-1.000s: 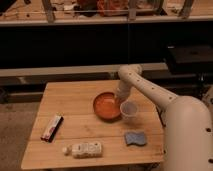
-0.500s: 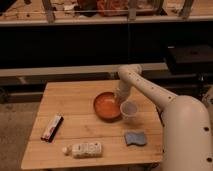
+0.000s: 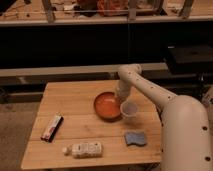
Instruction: Push the ceramic bowl across the table
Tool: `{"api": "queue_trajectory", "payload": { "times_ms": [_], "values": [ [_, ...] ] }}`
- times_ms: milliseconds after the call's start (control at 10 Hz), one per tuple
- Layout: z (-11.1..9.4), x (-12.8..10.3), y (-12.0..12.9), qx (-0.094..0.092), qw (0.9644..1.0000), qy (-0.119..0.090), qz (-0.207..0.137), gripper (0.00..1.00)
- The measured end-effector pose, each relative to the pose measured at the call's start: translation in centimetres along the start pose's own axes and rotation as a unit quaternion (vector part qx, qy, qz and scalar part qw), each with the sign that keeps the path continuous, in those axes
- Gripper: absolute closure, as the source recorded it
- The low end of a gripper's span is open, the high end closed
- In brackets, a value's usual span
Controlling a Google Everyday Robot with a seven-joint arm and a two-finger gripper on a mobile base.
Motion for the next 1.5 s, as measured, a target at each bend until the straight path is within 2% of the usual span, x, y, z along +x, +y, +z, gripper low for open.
{"api": "queue_trajectory", "payload": {
  "times_ms": [200, 400, 900, 1100, 1500],
  "values": [
    [0.1, 0.0, 0.1, -0.001, 1.0000, -0.001, 0.000, 1.00],
    [-0.1, 1.1, -0.1, 0.000, 0.9999, 0.010, 0.011, 1.00],
    [-0.6, 3.6, -0.3, 0.009, 0.9991, 0.019, 0.036, 1.00],
    [-0.7, 4.2, 0.3, 0.006, 0.9987, 0.021, 0.047, 1.00],
    [-1.3, 5.8, 3.2, 0.001, 0.9963, 0.031, 0.080, 1.00]
  ]
}}
